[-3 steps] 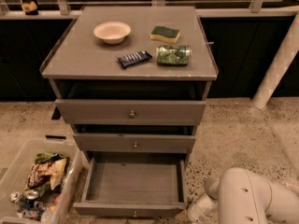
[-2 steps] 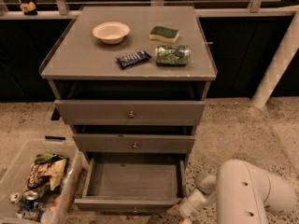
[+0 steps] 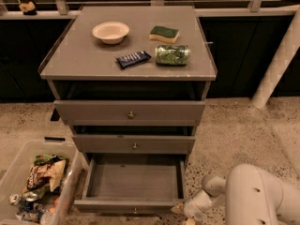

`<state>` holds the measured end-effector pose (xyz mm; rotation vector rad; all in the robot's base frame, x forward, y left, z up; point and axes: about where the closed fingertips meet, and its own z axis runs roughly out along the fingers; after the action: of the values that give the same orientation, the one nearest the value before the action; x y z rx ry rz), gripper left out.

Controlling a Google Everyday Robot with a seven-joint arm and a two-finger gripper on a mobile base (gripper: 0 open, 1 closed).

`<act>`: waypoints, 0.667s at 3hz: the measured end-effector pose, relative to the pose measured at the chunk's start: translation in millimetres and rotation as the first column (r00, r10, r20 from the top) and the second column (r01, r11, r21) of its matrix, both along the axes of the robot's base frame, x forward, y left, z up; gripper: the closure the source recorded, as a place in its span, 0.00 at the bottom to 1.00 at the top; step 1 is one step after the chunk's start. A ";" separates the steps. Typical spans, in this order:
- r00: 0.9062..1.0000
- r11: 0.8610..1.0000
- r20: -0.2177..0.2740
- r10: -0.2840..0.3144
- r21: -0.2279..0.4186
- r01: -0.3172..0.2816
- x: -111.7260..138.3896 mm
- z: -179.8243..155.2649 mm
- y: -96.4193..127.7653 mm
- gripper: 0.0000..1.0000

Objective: Close bottom drawer

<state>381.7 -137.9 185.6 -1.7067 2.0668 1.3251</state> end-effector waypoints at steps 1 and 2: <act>0.990 0.993 0.087 -0.111 -0.019 0.113 19.9 18.3 -5.1 0.00; 0.958 0.964 0.165 -0.236 -0.081 0.252 51.7 22.9 -1.0 0.00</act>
Offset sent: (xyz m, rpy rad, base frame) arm 0.0834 -0.0053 0.0381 -0.1639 -0.2502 -0.3627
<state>433.4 -138.9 208.5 -1.4766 2.2013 0.9989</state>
